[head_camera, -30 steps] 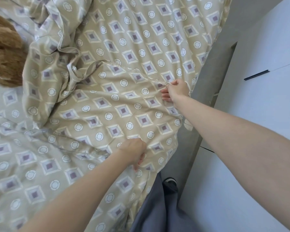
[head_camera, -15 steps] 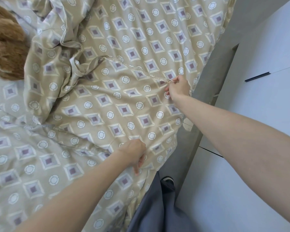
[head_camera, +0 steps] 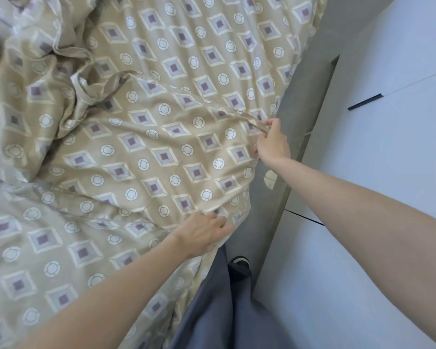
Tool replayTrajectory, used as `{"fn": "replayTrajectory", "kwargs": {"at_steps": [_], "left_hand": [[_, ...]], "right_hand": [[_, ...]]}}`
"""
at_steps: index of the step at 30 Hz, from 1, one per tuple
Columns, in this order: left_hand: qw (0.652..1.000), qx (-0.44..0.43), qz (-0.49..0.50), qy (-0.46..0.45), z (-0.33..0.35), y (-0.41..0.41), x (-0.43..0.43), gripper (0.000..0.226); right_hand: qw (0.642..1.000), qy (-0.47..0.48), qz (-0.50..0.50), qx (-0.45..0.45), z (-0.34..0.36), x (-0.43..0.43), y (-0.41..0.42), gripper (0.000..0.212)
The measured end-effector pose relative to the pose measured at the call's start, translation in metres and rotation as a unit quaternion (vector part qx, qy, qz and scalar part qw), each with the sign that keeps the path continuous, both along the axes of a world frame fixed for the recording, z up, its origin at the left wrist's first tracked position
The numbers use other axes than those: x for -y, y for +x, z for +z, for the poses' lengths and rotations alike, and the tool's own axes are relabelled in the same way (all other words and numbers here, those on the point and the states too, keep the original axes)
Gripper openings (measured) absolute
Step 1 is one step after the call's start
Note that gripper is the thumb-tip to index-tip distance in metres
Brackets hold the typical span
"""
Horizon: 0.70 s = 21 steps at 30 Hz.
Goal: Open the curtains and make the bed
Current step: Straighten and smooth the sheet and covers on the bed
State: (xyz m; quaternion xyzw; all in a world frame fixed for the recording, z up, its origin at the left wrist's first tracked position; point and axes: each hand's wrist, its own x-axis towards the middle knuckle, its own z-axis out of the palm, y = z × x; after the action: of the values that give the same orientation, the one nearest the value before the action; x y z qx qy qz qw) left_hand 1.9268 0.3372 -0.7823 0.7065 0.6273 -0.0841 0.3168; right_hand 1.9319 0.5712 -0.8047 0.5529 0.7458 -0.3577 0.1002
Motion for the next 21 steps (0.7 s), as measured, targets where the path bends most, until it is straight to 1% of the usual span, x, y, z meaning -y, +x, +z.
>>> {"fn": "replayTrajectory", "kwargs": {"at_steps": [1,2,6,9,11,15,21], "left_hand": [[0.999,-0.020,-0.022,0.020,-0.001,0.003,-0.003,0.047],[0.999,-0.034,-0.026,0.033,-0.002,0.007,-0.007,0.050],[0.994,-0.090,-0.060,-0.011,0.007,0.028,-0.030,0.037],[0.985,-0.126,-0.112,-0.034,0.002,0.041,-0.039,0.043],[0.979,-0.149,-0.124,-0.061,0.000,0.045,-0.042,0.040],[0.984,-0.126,-0.073,-0.099,0.003,0.053,-0.045,0.034],[0.988,-0.101,-0.037,-0.109,0.001,0.049,-0.037,0.033]], "right_hand": [[1.000,-0.001,0.003,0.000,-0.001,0.000,0.006,0.032],[1.000,0.001,0.007,0.000,-0.001,-0.001,0.009,0.033],[1.000,0.016,0.002,0.013,-0.006,-0.010,0.005,0.026],[1.000,0.006,0.002,0.015,-0.010,-0.015,0.003,0.021],[1.000,0.004,0.003,0.010,-0.012,-0.017,0.003,0.017],[1.000,0.015,-0.004,0.001,-0.014,-0.019,0.005,0.011],[0.999,0.035,-0.021,-0.021,-0.015,-0.022,0.004,0.014]]}}
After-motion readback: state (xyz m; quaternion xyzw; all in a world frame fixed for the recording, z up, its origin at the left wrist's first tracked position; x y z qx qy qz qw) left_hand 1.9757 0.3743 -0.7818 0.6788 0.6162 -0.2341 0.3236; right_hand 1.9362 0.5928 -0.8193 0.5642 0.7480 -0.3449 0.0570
